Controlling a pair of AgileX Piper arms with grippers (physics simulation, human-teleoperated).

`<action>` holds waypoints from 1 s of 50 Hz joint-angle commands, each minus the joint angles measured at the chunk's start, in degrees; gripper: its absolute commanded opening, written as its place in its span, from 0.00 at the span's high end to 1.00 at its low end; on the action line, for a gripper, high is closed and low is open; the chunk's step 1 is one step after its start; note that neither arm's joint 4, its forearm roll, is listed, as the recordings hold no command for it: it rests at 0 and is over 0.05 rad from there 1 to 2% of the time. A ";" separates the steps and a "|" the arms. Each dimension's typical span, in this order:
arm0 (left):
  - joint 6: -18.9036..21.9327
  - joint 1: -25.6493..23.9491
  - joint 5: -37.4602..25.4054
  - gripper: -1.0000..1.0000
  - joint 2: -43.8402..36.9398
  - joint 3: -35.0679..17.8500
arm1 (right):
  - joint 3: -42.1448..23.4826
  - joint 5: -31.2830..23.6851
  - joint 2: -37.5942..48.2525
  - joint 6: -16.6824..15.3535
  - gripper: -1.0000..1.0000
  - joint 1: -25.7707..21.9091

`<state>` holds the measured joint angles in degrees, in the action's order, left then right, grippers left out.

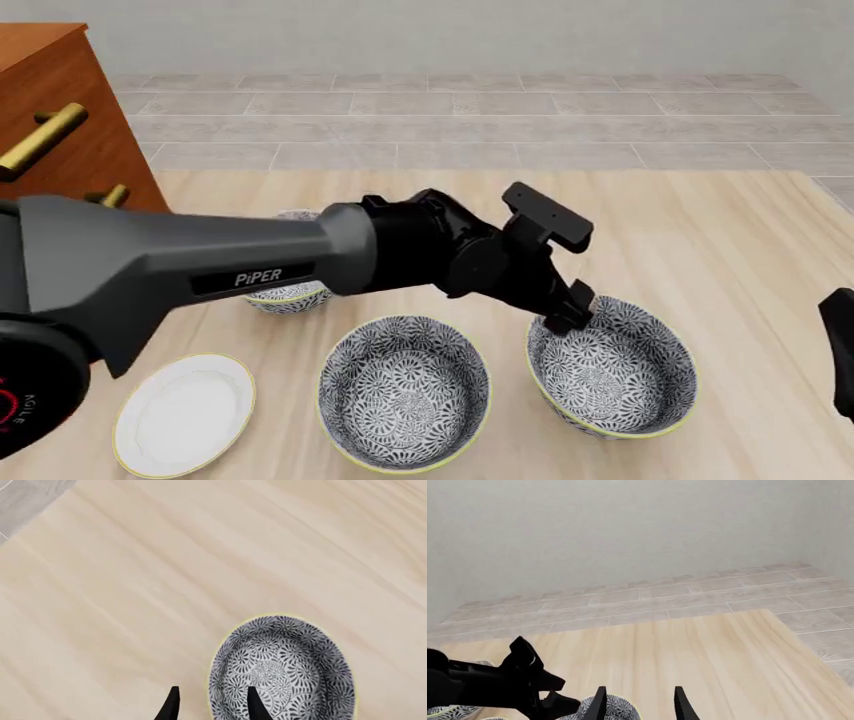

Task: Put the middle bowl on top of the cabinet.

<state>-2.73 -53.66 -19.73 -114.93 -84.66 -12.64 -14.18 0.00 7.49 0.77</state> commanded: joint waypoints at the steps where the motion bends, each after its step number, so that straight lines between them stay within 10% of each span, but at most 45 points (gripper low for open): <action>1: -0.82 -0.39 0.98 0.00 -1.02 1.03 | -0.18 -0.23 0.00 0.12 0.00 0.00; 50: -2.07 -0.79 3.19 0.00 -5.45 2.10 | -0.54 -0.72 0.00 0.55 0.00 -0.13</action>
<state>-4.32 -54.28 -16.86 -119.70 -82.63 -12.85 -14.60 0.00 7.95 0.63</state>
